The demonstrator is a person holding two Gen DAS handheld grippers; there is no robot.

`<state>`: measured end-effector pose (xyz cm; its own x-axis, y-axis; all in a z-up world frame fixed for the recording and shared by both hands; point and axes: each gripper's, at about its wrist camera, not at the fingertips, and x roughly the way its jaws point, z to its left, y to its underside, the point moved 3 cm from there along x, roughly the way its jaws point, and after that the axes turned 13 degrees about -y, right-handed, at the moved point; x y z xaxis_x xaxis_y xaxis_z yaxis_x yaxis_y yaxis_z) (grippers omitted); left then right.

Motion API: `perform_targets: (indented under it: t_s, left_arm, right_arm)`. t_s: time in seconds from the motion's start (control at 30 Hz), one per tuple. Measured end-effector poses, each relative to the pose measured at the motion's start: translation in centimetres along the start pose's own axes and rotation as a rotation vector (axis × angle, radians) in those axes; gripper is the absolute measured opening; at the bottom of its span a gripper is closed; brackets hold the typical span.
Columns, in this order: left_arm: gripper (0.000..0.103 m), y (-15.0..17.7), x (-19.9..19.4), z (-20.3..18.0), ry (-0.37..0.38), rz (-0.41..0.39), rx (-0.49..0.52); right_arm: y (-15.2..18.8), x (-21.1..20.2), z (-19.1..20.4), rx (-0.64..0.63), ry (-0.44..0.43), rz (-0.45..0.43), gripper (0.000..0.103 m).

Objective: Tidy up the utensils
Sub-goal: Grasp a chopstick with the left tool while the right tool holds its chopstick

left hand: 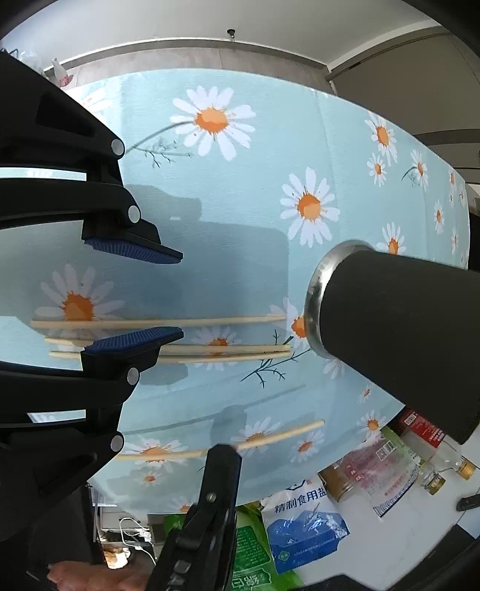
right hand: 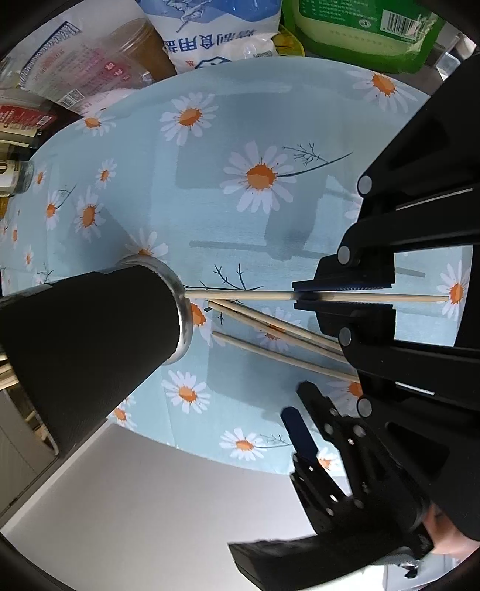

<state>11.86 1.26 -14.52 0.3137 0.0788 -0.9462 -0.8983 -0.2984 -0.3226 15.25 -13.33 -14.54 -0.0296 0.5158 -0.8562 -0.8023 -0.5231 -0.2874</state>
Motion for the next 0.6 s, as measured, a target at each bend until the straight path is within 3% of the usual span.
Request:
perform_targets:
  t_s: [0.6]
  left_arm:
    - [0.031, -2.2, 2.4, -3.0, -0.092, 0.091, 0.051]
  right_arm:
    - [0.1, -3.4, -6.2, 0.095, -0.107, -0.047, 0.005]
